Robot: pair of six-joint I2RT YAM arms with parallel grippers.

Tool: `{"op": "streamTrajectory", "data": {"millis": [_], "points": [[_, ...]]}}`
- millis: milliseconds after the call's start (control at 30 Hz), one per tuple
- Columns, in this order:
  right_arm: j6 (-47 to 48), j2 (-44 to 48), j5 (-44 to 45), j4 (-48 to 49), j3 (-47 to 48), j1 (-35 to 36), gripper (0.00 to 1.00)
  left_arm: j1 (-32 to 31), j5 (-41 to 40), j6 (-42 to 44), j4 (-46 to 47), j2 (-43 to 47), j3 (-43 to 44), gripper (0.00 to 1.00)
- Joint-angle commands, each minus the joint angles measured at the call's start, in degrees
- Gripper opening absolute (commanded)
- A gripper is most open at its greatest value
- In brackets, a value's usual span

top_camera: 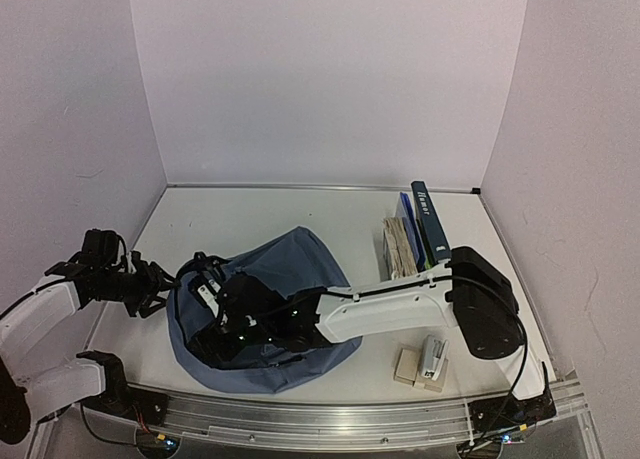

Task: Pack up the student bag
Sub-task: Unzip the student bag at the center of the board.

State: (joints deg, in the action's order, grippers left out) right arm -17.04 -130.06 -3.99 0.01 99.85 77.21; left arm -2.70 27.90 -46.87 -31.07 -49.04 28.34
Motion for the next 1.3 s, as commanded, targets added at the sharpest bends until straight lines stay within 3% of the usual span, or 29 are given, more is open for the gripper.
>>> {"op": "streamTrajectory", "data": {"millis": [0, 167, 367, 467, 567, 700, 767, 833, 1033, 1267], "points": [[2.01, -2.75, -0.15, -2.06, 3.99, 0.70, 0.94, -0.11, 1.93, -0.90, -0.02, 1.33, -1.12, 0.47], [3.61, -5.83, 1.00, -2.80, 6.88, 1.77, 0.98, -0.07, 3.61, -1.58, 2.24, 2.14, -2.49, 0.15], [3.01, -11.99, 5.59, -2.79, 12.54, 1.80, 0.98, -0.11, 9.69, -2.62, 8.66, 3.47, -5.18, 0.02], [1.85, -15.15, 11.56, -3.17, 15.46, 1.82, 0.96, -0.08, 11.73, -2.86, 10.77, 3.81, -5.86, 0.00], [0.31, -17.89, 16.25, -3.40, 17.75, 1.73, 0.78, -0.10, 12.30, -2.63, 11.41, 4.50, -5.88, 0.00], [-1.63, -17.92, 20.66, -3.35, 17.95, 1.08, 0.32, -0.09, 12.29, -2.55, 12.25, 5.39, -5.90, 0.01], [-2.75, -16.56, 23.26, -3.35, 17.29, 0.46, 0.10, -0.10, 11.77, -2.45, 12.22, 5.45, -5.76, 0.05], [-3.99, -14.46, 25.35, -3.23, 16.14, -0.41, 0.00, -0.11, 11.20, -2.16, 11.85, 5.66, -5.38, 0.20], [-6.53, -5.07, 25.01, 1.27, 9.52, -2.67, 0.00, -0.09, 6.51, 0.41, 5.79, 7.60, -2.23, 0.59], [-6.77, 3.15, 23.23, 5.20, 4.29, -3.08, 0.00, -0.09, 6.84, 1.32, 4.26, 6.01, -1.94, 0.80]]}}
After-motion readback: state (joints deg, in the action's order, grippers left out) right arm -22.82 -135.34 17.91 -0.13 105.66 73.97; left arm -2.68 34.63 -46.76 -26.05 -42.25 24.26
